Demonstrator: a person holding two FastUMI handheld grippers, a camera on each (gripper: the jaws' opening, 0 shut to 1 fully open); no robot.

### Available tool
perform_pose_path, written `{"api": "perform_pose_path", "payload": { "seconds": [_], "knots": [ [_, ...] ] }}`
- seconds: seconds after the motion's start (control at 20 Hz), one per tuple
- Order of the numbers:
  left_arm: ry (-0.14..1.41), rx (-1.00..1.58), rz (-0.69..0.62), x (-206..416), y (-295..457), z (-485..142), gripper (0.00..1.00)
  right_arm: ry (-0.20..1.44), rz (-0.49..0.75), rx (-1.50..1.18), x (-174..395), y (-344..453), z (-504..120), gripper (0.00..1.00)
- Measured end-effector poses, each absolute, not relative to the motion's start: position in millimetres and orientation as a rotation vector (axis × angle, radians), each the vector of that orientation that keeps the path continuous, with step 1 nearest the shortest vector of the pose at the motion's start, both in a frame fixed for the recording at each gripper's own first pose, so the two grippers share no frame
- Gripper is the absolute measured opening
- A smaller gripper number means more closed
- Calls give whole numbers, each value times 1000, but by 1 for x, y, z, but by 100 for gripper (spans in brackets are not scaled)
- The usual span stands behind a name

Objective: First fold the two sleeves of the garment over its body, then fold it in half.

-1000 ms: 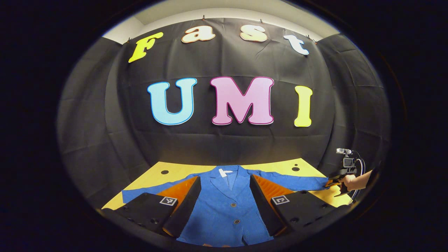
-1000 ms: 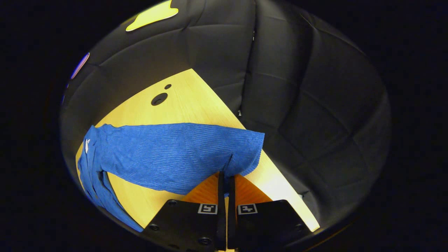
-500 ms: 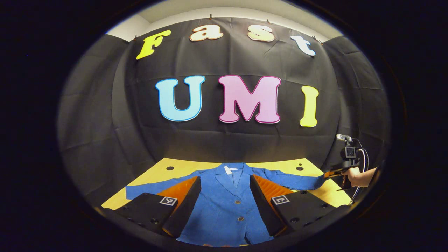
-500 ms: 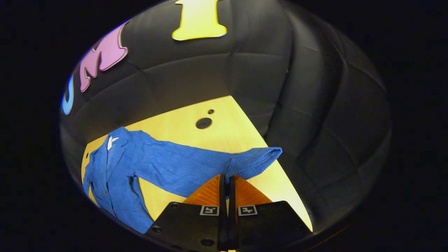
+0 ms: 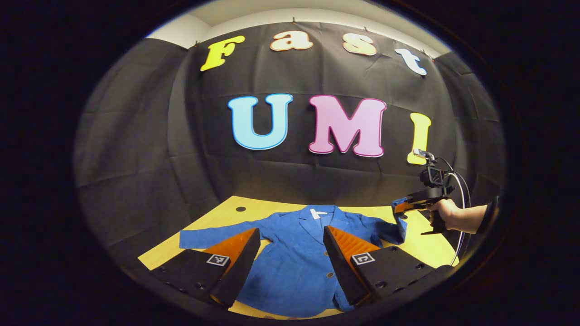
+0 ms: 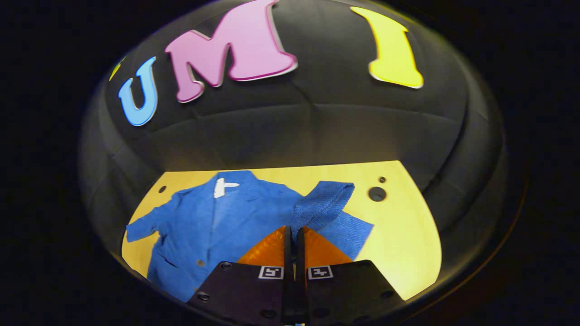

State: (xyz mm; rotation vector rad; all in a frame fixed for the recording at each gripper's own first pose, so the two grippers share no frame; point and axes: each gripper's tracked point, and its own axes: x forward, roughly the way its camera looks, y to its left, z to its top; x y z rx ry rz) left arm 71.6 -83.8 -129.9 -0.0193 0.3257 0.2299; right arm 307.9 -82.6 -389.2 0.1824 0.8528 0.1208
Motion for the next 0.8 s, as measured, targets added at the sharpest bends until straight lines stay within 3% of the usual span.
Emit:
{"api": "perform_pose_path", "payload": {
  "seconds": [0.25,0.5,0.8],
  "knots": [
    [331,-63,300,58,-35,-140,80,840,291,193,328,68,-380,5],
    [337,-113,352,53,23,-162,80,870,422,172,321,189,-409,5],
    [307,-179,424,63,93,-196,80,850,433,95,324,261,-466,7]
  ]
}}
